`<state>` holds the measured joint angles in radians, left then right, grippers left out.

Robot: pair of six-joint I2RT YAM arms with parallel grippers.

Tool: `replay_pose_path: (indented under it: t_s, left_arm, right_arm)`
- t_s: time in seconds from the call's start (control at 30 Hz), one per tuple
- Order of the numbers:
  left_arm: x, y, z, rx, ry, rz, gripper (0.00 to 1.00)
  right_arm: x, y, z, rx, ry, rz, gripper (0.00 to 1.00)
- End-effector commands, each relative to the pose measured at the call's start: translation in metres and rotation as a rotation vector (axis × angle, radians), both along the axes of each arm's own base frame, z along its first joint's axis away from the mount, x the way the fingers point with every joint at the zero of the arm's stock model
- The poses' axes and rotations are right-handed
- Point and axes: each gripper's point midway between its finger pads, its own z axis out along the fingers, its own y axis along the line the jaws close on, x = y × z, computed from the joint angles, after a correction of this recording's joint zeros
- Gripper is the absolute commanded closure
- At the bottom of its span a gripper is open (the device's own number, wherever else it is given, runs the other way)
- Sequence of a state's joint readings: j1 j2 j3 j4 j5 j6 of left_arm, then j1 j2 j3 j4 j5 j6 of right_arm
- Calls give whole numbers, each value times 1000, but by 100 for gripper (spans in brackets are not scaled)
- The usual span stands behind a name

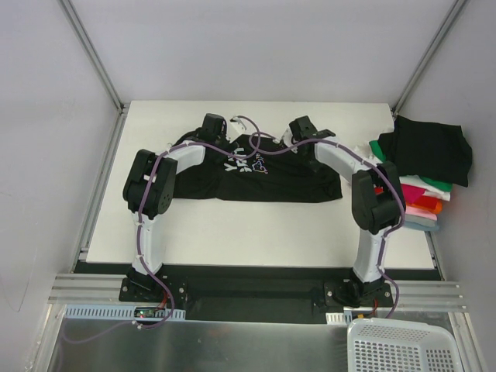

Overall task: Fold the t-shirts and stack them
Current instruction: Fold the tshirt

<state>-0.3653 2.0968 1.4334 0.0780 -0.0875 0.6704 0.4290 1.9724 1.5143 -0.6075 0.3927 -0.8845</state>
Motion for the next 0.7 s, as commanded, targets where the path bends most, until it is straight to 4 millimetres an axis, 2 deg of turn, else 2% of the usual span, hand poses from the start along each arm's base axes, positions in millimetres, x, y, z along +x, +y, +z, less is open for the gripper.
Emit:
replay_pose_path:
  t_s: [0.0, 0.03, 0.07, 0.13, 0.2, 0.3, 0.37, 0.5, 0.6, 0.67]
  left_arm:
    - [4, -3, 18, -39, -40, 6, 24]
    - [4, -3, 18, -42, -41, 8, 24]
    - [4, -3, 19, -45, -42, 10, 24]
    - [4, -4, 23, -52, -48, 10, 24]
    - [3, -4, 24, -53, -49, 9, 24]
    - [4, -4, 24, -48, -51, 8, 24]
    - [4, -3, 23, -46, -48, 9, 24]
    - [5, -3, 22, -43, -47, 9, 24]
    - [5, -3, 20, -39, -45, 11, 24]
    - [5, -3, 18, -38, -43, 11, 24]
  right_arm:
    - [40, -31, 81, -73, -343, -95, 63]
    - [50, -39, 91, -87, -402, -115, 61]
    - [56, -52, 93, -92, -419, -145, 61]
    - [67, -61, 97, -115, -451, -147, 52]
    - [75, -72, 95, -169, -466, -161, 53]
    - [81, -77, 82, -203, -471, -156, 53]
    - [86, -73, 79, -188, -484, -139, 53]
    - [94, -69, 68, -183, -477, -113, 60]
    - [102, -64, 68, -194, -520, -100, 67]
    - [103, -56, 67, -179, -532, -74, 68]
